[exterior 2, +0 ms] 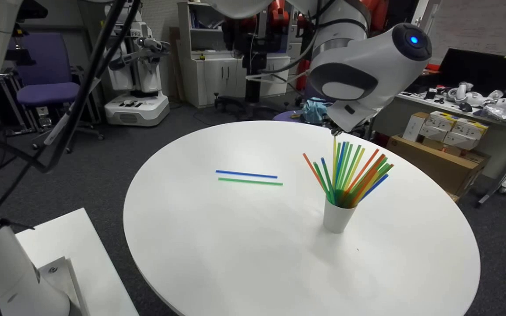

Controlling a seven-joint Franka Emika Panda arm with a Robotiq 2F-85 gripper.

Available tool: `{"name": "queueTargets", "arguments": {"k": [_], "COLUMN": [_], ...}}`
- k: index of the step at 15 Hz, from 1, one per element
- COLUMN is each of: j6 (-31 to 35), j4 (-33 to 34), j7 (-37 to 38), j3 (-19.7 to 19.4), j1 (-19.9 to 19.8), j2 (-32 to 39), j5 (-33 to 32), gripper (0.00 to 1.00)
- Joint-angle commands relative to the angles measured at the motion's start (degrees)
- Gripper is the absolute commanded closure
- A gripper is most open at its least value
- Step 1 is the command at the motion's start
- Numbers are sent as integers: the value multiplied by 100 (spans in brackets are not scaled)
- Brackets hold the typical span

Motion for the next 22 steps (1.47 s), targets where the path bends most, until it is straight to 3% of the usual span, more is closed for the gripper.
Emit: {"name": "queueTargets", "arguments": {"k": [1, 12, 18, 22], "j6": [20, 99, 87, -142], "j4": [-62, -163, -394, -510], "j7": [-359, -731, -1325, -1889], "j3": [-45, -159, -196, -187], "j1": [-99, -158, -359, -618], "j2": [-43, -172, -477, -470], "j5": [307, 657, 1580, 2571], "gripper": [100, 100, 100, 100]}}
